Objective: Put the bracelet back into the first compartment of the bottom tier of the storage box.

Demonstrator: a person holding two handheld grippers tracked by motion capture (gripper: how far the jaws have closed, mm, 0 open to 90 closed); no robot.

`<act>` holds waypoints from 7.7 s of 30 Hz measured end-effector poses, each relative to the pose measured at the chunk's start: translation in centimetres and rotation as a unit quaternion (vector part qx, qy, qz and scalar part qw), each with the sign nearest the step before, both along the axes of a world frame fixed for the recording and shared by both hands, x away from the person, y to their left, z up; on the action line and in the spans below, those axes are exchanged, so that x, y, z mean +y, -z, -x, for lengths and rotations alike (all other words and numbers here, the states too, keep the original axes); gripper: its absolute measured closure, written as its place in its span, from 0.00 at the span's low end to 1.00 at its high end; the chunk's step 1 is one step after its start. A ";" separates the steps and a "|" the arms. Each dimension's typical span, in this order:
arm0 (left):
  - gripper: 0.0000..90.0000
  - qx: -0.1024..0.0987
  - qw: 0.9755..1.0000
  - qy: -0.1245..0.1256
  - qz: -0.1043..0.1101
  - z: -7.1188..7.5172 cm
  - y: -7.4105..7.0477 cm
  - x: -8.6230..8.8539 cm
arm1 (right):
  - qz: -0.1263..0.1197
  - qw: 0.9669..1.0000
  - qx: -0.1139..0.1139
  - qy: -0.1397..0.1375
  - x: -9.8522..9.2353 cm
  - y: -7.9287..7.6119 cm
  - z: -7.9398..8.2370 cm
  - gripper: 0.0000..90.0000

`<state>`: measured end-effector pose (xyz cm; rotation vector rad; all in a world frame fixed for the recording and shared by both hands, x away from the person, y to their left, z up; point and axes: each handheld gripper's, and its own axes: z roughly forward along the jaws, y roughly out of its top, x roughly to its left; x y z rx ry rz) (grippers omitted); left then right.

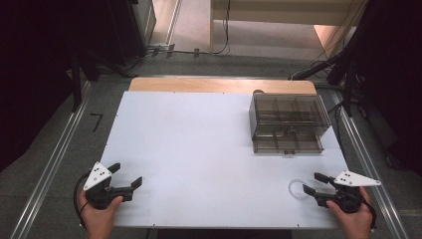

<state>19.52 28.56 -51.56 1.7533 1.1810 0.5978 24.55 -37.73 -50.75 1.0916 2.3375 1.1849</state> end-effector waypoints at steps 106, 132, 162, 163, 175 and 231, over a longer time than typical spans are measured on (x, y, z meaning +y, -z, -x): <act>0.05 0.007 1.000 0.002 0.011 -0.1 0.0 0.3 | -0.005 0.999 -0.047 -0.008 3.3 -4.1 -2.1 0.93; 0.05 0.007 1.000 0.005 0.013 -0.1 0.0 0.3 | -0.002 0.998 -0.054 -0.017 5.4 -5.7 -4.9 0.93; 0.05 0.007 1.000 0.005 0.016 -0.1 0.0 0.3 | -0.019 0.997 -0.076 -0.007 8.7 -6.8 -9.8 0.93; 0.05 0.007 1.000 0.005 0.016 -0.1 0.0 0.3 | -0.021 0.997 -0.075 -0.007 8.8 -6.8 -10.0 0.93; 0.05 0.008 1.000 0.006 0.016 -0.1 0.0 0.3 | -0.023 0.998 -0.060 -0.013 9.9 -5.5 -11.3 0.93; 0.05 0.009 1.000 0.007 0.017 -0.1 0.0 0.3 | 0.000 0.999 -0.035 -0.026 11.1 -3.8 -11.8 0.75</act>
